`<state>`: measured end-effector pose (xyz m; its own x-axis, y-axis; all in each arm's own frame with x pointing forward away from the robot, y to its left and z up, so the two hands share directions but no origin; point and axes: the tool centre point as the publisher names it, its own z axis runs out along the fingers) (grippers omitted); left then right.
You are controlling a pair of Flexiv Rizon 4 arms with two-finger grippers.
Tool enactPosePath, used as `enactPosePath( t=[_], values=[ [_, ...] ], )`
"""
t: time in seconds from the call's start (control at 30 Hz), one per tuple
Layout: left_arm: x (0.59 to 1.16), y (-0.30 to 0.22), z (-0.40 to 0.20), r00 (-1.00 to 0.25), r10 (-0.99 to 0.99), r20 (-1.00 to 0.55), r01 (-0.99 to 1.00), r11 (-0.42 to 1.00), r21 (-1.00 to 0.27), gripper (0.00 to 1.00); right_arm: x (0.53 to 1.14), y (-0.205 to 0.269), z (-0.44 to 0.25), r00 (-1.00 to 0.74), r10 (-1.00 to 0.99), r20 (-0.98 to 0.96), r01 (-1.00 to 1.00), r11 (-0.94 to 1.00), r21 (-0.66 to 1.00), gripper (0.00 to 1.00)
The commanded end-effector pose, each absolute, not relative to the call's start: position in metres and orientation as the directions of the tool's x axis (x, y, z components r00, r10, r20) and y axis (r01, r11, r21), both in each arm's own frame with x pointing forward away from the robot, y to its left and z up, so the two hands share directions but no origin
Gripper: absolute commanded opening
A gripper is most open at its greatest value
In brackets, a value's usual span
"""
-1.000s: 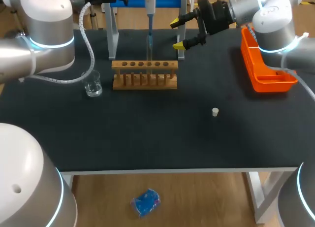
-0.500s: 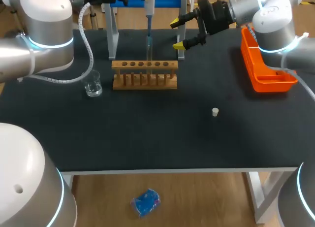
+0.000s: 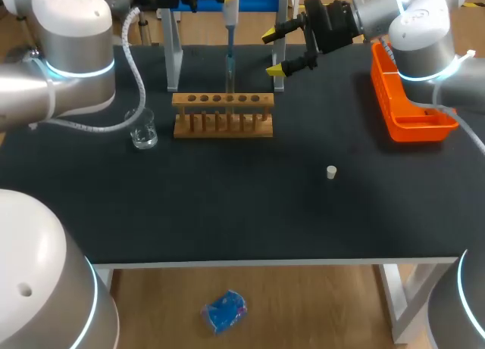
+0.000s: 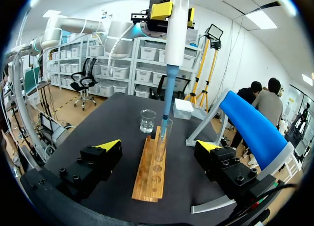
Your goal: Invert the test tube, pick up the pipette, mount the tip to pipette, aspirate from beaker and dispense into the tube, eject the tip, return the pipette, and cap with the stopper.
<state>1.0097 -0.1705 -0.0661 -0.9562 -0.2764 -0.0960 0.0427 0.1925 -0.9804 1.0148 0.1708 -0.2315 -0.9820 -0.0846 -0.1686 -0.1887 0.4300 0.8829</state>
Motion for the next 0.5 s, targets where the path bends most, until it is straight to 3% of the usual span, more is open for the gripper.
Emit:
enactPosePath(
  t=[0.03,0.5],
  values=[
    [1.0096,-0.1703,-0.0687,-0.955,-0.281,-0.098,0.047,0.185,-0.982,0.0,1.0157,0.1703,-0.2315,-0.982,-0.087,-0.168,-0.189,0.431,0.882,1.0],
    [1.0187,-0.1685,-0.0674,-0.955,-0.276,-0.104,0.054,0.184,-0.981,0.0,1.0157,0.1703,-0.2315,-0.982,-0.087,-0.168,-0.189,0.431,0.882,1.0]
  ],
)
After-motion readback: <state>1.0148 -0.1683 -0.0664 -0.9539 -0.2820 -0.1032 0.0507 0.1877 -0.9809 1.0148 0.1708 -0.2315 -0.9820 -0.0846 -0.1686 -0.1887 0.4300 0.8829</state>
